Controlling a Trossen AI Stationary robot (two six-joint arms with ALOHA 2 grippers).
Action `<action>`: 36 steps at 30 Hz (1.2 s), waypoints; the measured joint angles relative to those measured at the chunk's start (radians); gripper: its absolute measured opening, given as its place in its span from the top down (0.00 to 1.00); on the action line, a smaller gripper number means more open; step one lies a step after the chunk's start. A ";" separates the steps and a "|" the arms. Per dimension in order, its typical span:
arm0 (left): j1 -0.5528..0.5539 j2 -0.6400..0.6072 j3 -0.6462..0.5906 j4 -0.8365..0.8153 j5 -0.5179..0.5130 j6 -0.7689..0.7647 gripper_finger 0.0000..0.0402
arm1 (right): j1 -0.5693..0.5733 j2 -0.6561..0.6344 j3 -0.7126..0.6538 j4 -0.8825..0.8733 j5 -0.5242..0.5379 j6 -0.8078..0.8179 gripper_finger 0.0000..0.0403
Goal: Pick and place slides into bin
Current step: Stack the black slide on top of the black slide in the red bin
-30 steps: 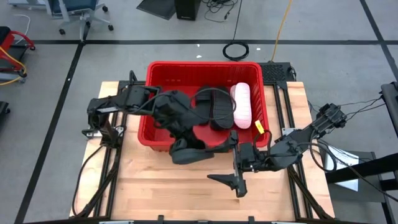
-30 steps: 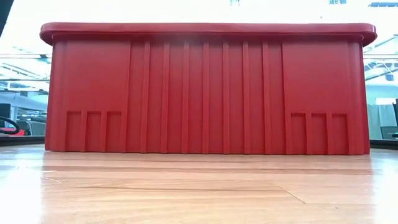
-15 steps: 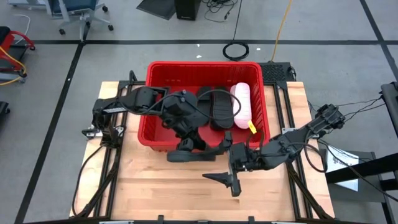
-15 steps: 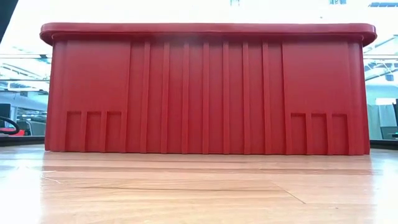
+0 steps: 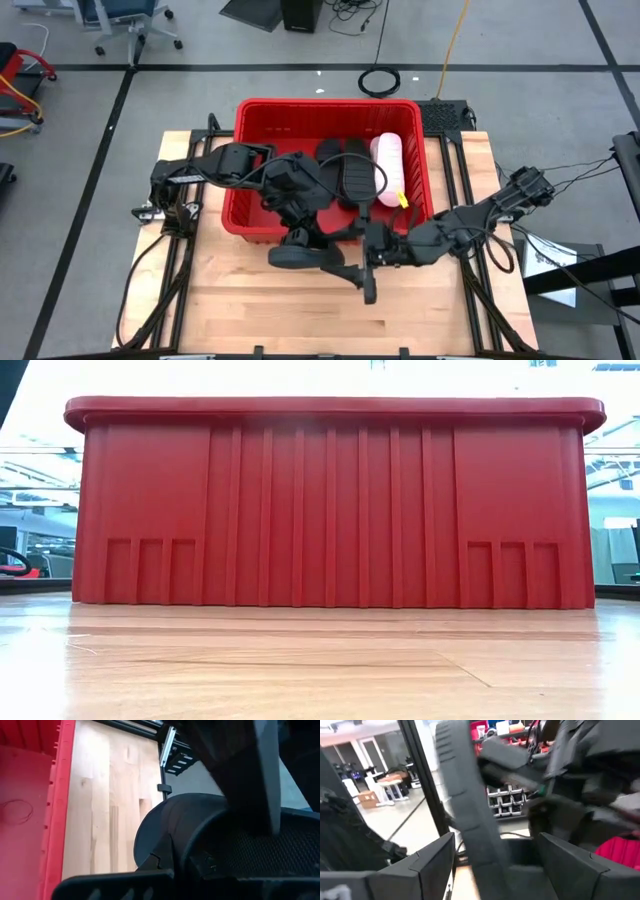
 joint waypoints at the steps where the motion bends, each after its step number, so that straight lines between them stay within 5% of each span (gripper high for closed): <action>1: 0.000 0.000 0.000 0.000 0.000 0.003 1.00 | -0.001 0.000 0.000 0.008 -0.009 -0.001 0.32; 15: 0.028 0.000 -0.001 0.076 -0.024 -0.008 1.00 | -0.014 0.011 0.002 0.021 -0.044 0.033 0.32; 25: 0.030 0.000 -0.001 0.113 -0.025 -0.078 1.00 | -0.027 0.011 0.004 -0.061 0.028 -0.009 0.43; 36: 0.033 0.000 -0.001 0.123 0.008 -0.077 1.00 | -0.034 0.012 0.003 -0.034 0.027 -0.014 0.82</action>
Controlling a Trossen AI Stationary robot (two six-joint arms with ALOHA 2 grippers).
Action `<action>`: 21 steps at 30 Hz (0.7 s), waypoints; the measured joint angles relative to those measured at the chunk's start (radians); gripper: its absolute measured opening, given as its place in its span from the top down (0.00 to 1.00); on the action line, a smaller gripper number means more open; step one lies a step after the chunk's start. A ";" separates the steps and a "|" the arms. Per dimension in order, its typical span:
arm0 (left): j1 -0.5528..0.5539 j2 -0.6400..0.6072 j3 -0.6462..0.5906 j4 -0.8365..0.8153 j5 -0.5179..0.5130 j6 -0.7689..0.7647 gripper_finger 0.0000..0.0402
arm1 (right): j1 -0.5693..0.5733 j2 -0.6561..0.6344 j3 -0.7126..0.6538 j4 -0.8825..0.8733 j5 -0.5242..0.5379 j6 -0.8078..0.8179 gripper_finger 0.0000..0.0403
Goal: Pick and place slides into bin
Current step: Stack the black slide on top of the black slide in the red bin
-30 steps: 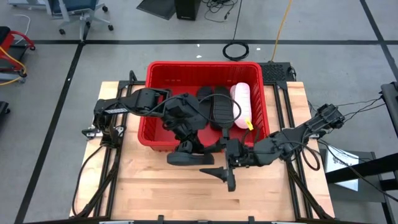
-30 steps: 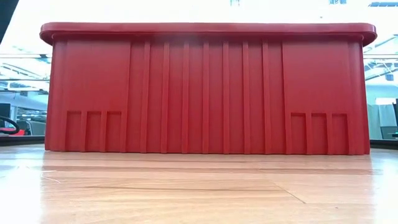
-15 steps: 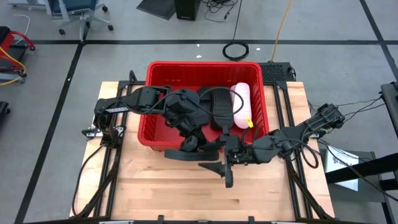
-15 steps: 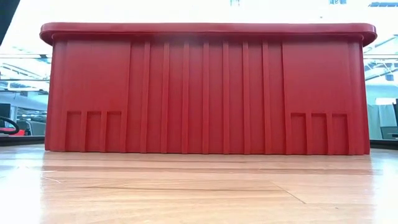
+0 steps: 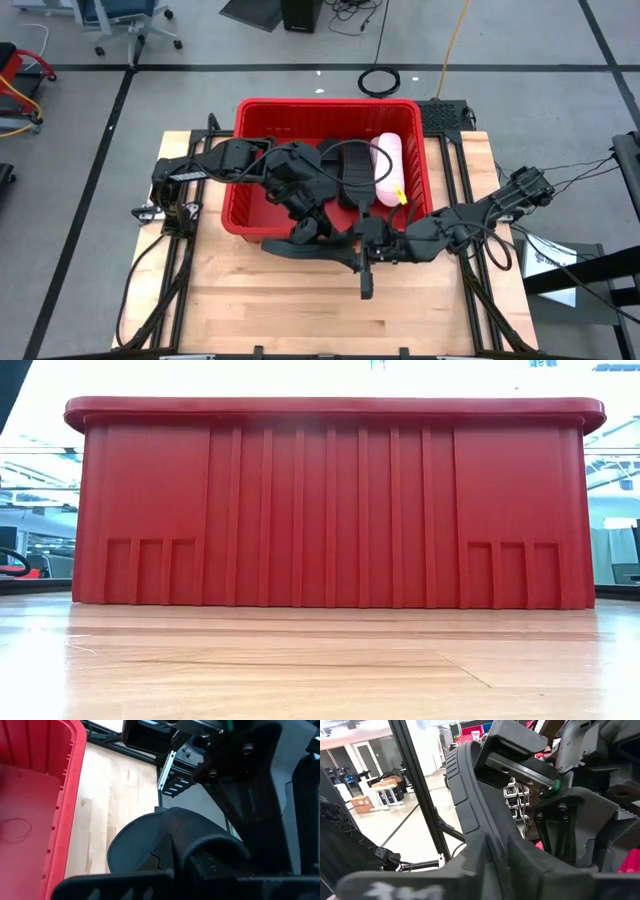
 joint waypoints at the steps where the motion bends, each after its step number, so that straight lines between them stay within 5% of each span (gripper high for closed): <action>1: 0.000 0.000 0.000 0.001 0.003 0.000 1.00 | 0.000 0.000 0.000 0.006 0.000 0.000 0.86; 5: 0.000 0.000 0.000 0.001 0.006 0.001 1.00 | -0.001 0.000 -0.002 0.033 -0.004 0.000 0.98; 10: 0.001 0.000 0.001 0.005 0.012 0.005 1.00 | -0.001 0.002 -0.004 0.090 -0.019 -0.010 0.93; 16: 0.017 -0.002 0.002 0.014 0.060 -0.041 1.00 | 0.000 0.003 -0.004 0.154 -0.094 -0.052 0.79; 21: 0.032 -0.002 0.002 0.010 0.056 -0.053 1.00 | 0.005 0.003 -0.004 0.143 -0.099 -0.089 0.58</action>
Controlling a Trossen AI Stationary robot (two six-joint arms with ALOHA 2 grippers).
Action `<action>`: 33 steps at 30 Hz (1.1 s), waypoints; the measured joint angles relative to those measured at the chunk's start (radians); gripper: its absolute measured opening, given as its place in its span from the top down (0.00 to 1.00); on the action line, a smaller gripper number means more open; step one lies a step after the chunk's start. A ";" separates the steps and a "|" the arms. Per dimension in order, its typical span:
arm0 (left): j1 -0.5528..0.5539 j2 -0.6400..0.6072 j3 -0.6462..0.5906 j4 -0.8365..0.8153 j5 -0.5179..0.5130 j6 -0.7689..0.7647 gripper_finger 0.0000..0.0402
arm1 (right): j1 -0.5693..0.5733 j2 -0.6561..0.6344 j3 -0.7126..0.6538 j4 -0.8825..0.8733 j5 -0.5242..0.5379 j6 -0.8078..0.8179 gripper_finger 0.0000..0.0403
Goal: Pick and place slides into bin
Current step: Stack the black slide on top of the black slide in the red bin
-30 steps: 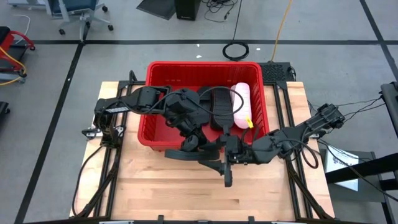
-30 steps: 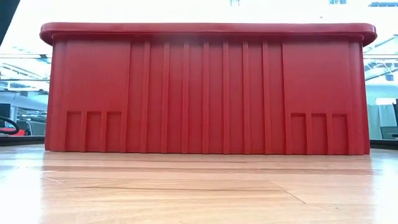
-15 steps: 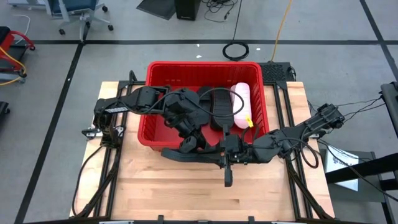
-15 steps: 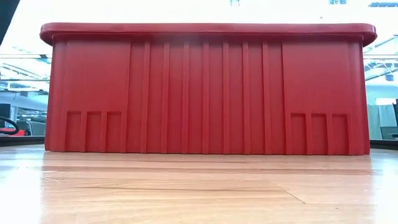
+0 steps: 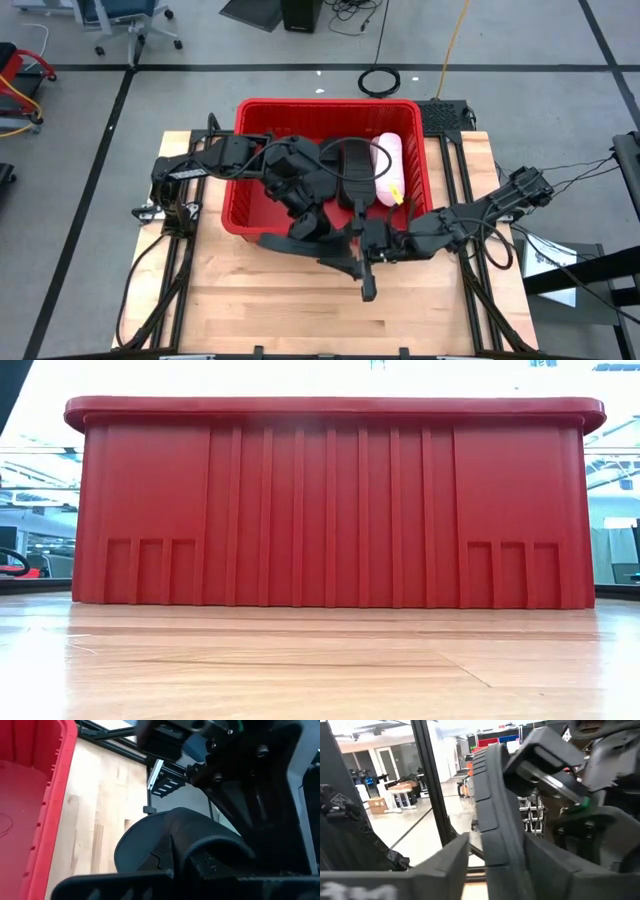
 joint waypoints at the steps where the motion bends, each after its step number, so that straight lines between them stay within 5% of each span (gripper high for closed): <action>1: 0.005 0.000 0.000 -0.001 0.000 -0.005 1.00 | 0.000 0.000 0.000 -0.008 -0.001 -0.001 0.53; 8: 0.044 0.000 -0.001 -0.013 -0.036 -0.074 1.00 | -0.001 -0.002 0.002 -0.091 0.081 0.002 0.23; 15: 0.058 0.002 -0.002 -0.007 -0.046 -0.107 1.00 | 0.000 -0.002 0.003 -0.134 0.269 -0.113 0.18; 22: 0.058 0.002 -0.002 -0.005 -0.042 -0.103 1.00 | -0.007 -0.002 0.003 -0.134 0.277 -0.126 0.36; 29: 0.060 0.002 -0.002 0.006 -0.013 -0.082 1.00 | -0.018 0.001 0.001 -0.078 0.230 -0.133 0.79; 33: 0.060 0.002 -0.001 -0.001 -0.001 -0.027 1.00 | -0.044 0.002 -0.001 -0.044 0.150 -0.116 0.82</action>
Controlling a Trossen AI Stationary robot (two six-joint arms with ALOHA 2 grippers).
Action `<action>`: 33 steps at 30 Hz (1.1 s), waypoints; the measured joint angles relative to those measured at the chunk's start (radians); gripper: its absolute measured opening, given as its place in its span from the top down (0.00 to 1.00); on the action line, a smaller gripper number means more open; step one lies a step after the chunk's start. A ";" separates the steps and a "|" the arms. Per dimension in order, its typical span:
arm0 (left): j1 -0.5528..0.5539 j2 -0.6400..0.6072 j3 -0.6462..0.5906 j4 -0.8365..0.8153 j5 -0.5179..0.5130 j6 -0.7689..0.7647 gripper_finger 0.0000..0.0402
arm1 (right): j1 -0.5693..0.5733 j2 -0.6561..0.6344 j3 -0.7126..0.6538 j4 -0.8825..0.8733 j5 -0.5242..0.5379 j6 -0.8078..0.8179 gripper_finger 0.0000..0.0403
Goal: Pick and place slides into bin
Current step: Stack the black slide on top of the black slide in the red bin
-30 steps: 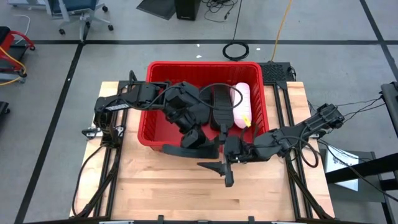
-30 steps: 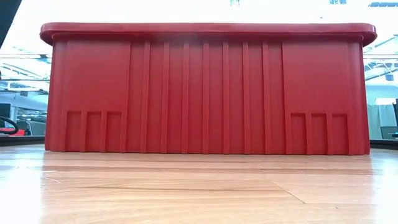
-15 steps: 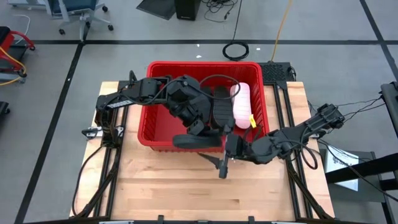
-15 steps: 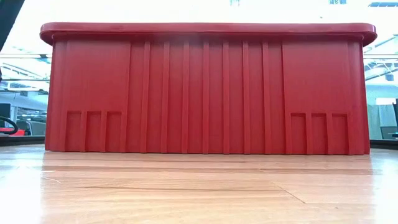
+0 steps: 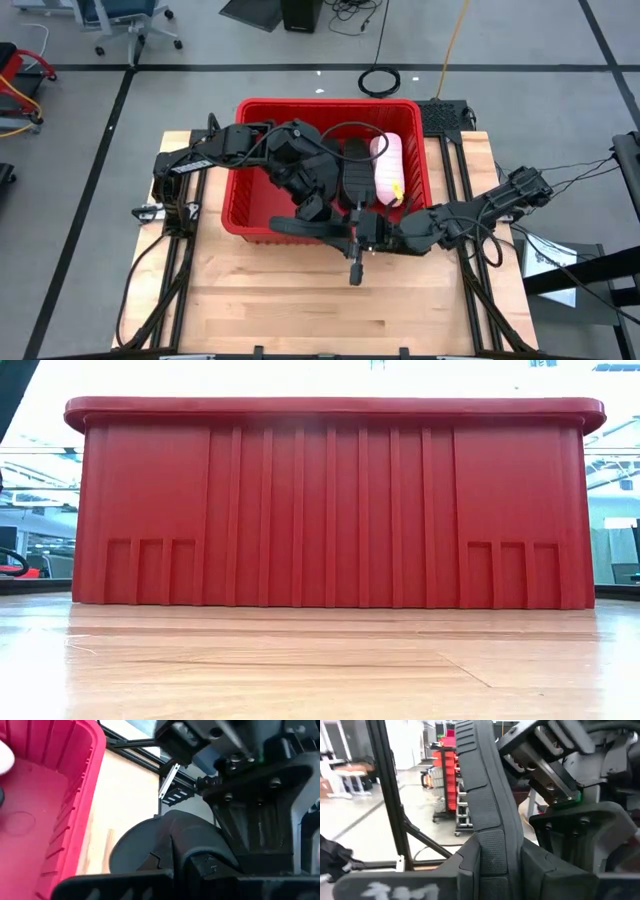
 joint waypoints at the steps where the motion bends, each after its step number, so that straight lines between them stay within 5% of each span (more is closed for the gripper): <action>1: 0.001 0.000 0.001 -0.007 0.002 0.027 0.99 | -0.006 0.000 -0.001 0.007 -0.014 0.017 0.82; 9: 0.008 -0.003 0.004 -0.176 0.047 0.236 0.91 | -0.050 0.003 -0.002 0.044 -0.195 0.179 0.82; 16: 0.027 -0.011 0.005 -0.326 0.049 0.419 0.71 | -0.058 0.005 -0.003 0.107 -0.270 0.285 0.82; 25: 0.058 -0.115 0.002 -0.428 -0.217 0.490 0.46 | -0.071 0.007 -0.003 0.135 -0.293 0.419 0.82; 33: 0.110 -0.280 -0.002 -0.359 -0.356 0.507 0.41 | -0.083 0.000 0.001 0.302 -0.260 0.445 0.82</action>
